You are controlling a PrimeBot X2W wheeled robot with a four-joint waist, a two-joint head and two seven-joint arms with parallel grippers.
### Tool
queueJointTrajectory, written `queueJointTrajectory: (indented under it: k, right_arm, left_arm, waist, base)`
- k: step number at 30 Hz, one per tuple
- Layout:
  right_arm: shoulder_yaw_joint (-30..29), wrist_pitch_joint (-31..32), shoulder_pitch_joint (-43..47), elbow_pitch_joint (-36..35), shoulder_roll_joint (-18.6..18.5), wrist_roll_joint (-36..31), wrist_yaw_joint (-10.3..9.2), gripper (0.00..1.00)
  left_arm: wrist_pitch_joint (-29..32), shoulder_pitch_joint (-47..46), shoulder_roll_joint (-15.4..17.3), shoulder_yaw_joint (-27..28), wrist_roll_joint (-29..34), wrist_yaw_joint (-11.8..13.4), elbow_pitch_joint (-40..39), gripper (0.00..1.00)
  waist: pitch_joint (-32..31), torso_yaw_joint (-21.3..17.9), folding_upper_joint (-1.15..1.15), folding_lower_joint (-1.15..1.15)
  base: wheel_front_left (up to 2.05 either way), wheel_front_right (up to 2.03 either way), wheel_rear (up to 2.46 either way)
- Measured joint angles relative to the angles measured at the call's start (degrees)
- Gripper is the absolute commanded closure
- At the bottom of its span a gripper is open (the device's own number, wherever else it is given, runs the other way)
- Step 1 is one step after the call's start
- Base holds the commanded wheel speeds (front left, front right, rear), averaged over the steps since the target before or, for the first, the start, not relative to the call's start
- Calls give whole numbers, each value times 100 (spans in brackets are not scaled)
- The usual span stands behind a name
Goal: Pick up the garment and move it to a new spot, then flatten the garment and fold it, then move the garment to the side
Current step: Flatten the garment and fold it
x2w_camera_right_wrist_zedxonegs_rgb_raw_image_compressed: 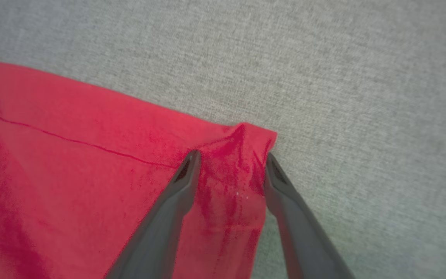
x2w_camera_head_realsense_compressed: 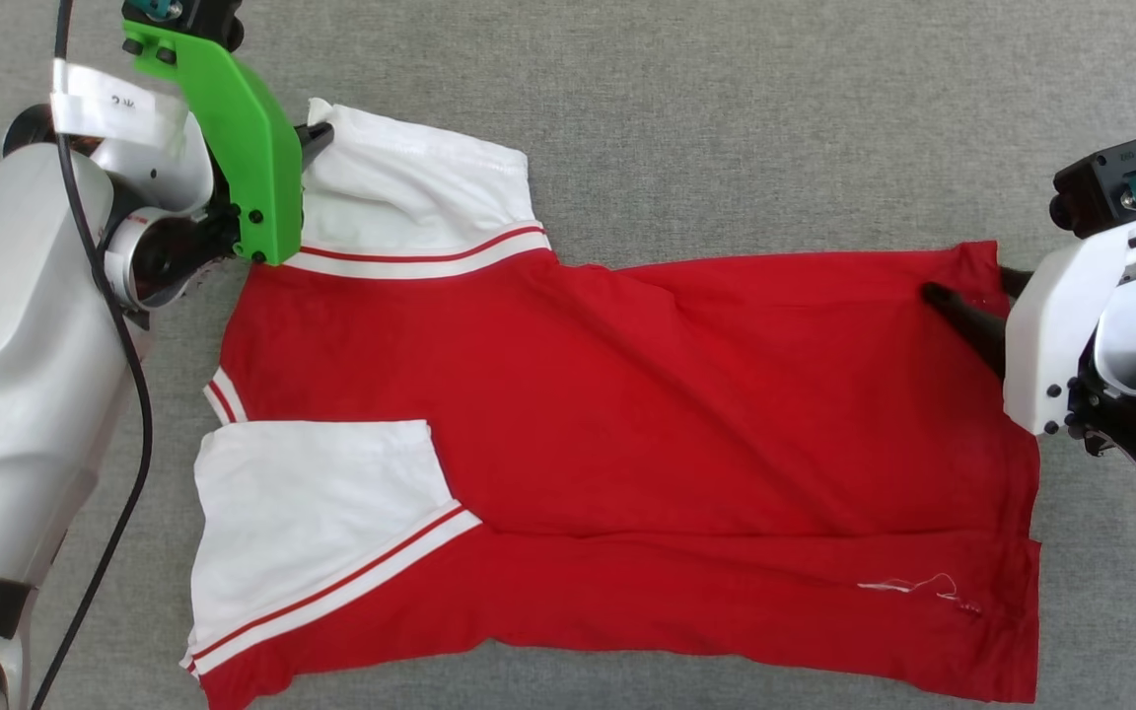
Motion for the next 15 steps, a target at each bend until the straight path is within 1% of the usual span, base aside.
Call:
queueJointTrajectory:
  k: [2, 9, 12, 15]
  right_arm:
    - [-19, 1, -23, 26, 3, 27, 1, 100]
    - [-280, -435, 32, -79, 77, 27, 3, 100]
    - [-501, -591, 242, -277, 97, 27, 3, 100]
    - [-746, -709, 644, -476, 135, 23, 3, 100]
  left_arm:
    - [-87, 68, -1, 3, -5, -1, -51, 100]
    - [-658, 383, 96, 169, -14, 9, -311, 100]
    - [-938, 716, 209, 300, -126, 88, -545, 100]
    - [-1204, 1184, 343, 435, -199, 210, -822, 100]
  waist:
    - [-38, 31, 0, 0]
    - [-313, 110, 0, 0]
    - [-499, 127, 0, 0]
    - [-703, 151, 0, 0]
  base:
    - [0, 0, 0]
    - [0, 0, 0]
    - [0, 0, 0]
    - [0, 0, 0]
